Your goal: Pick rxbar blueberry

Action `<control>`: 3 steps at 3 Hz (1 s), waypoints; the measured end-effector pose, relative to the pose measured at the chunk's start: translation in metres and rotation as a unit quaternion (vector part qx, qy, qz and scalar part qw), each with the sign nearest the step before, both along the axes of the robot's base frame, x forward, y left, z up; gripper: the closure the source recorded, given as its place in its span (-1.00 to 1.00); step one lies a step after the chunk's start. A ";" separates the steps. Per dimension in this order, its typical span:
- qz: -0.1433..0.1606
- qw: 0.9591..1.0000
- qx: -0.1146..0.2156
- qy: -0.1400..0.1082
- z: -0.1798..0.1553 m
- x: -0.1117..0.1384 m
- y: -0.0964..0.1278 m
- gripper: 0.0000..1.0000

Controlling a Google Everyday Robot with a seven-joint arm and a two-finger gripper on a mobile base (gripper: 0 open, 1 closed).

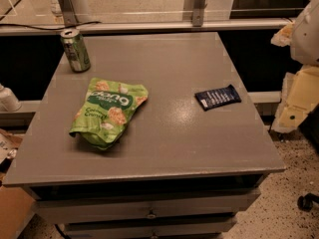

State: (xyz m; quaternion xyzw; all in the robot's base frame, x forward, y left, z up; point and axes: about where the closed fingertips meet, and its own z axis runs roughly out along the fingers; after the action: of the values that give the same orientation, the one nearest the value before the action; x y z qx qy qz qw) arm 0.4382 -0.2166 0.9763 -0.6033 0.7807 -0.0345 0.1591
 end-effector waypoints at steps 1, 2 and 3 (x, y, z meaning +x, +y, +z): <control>0.000 1.000 0.000 0.000 0.000 0.000 0.000 -1.00; 0.014 1.000 0.006 -0.006 -0.010 0.018 0.015 -1.00; 0.041 0.999 0.026 -0.014 -0.029 0.044 0.032 -1.00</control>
Offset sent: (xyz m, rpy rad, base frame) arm 0.0445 0.0337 -0.0283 0.0277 -0.0113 0.0689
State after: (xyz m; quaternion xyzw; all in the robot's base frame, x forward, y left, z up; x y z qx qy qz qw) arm 0.4823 -0.1843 0.9478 -0.6297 0.7538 -0.0158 0.1873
